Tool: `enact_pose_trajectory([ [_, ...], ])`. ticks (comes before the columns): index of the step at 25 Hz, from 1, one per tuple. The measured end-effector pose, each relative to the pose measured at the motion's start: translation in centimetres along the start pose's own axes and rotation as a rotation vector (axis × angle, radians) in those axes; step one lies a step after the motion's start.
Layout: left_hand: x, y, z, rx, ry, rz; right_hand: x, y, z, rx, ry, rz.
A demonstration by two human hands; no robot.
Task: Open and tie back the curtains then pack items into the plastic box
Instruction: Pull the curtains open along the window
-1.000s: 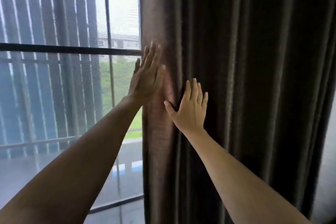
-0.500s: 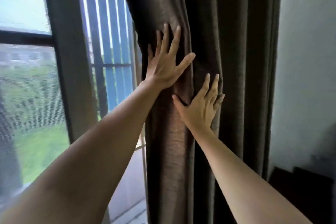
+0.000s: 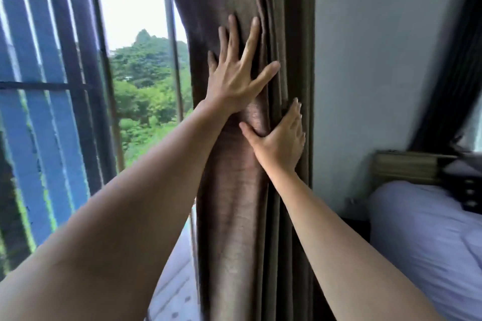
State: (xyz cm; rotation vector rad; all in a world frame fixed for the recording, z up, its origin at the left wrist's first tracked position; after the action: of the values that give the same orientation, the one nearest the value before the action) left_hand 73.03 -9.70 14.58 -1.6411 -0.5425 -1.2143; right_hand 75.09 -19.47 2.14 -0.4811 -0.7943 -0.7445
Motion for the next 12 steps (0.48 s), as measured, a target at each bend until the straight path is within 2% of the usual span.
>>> enact_pose_trajectory([
  [4,3.7,10.2,-0.4,-0.046,0.012,0.03,6.6,3.3,-7.2,-0.037,0.004,-0.008],
  [12,12.1,24.8,-0.8,-0.167,0.003,0.044,18.1,8.9,-18.5,-0.005,-0.052,0.061],
])
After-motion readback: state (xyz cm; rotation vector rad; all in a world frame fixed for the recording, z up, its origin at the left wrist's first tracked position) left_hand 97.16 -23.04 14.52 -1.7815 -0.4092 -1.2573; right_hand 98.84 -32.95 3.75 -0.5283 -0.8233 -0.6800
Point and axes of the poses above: each hand's wrist, its own x-axis towards the middle knuckle, its own y-axis out of the palm, z = x × y, the point moved 6 cm from there along x, towards the middle knuckle, and after that the axes turned 1 degree about -z, right-handed, at the moved point
